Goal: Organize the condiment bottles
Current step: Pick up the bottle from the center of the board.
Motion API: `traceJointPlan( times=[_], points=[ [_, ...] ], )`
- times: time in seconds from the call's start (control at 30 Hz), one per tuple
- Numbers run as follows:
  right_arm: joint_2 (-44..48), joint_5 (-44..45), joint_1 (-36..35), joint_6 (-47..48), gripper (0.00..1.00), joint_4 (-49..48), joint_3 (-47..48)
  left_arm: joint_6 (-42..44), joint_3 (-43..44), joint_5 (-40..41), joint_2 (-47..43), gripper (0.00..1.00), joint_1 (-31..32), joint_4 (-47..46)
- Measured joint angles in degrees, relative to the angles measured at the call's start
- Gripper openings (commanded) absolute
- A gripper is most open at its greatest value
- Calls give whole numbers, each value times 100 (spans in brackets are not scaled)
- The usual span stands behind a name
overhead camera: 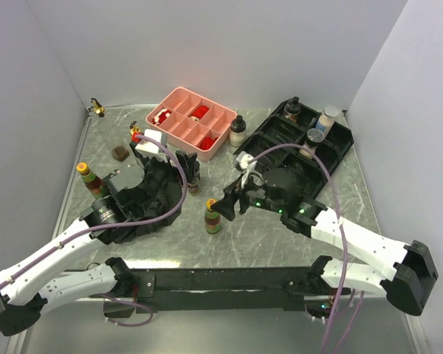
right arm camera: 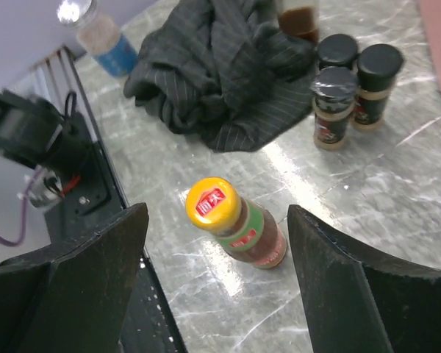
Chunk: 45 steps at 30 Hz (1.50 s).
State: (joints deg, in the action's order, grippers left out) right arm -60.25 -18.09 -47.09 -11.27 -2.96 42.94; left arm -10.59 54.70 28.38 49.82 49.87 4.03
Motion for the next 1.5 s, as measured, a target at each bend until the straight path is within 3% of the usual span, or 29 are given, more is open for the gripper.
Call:
traceJointPlan(
  times=[0.4, 0.7, 0.8, 0.9, 1.13, 1.5],
  points=[
    [-732, 1329, -1014, 632, 74, -63, 15, 0, -9, -2, 4, 97, 0, 4],
    [-1014, 1939, -1255, 820, 68, -175, 48, 0, -9, -2, 4, 96, 0, 4],
    [-1126, 2035, -1296, 855, 57, -175, 72, 0, -9, -2, 7, 96, 0, 4],
    [-1143, 2079, -1316, 907, 37, -177, 96, 0, -9, -2, 31, 96, 0, 7],
    [-1123, 2210, -1342, 949, 2, -181, 105, 0, -9, -2, 52, 96, 0, 4],
    [-1080, 2822, -1346, 667, 0, 435, 334, 0, -9, -2, 52, 96, 0, 7]
  ],
)
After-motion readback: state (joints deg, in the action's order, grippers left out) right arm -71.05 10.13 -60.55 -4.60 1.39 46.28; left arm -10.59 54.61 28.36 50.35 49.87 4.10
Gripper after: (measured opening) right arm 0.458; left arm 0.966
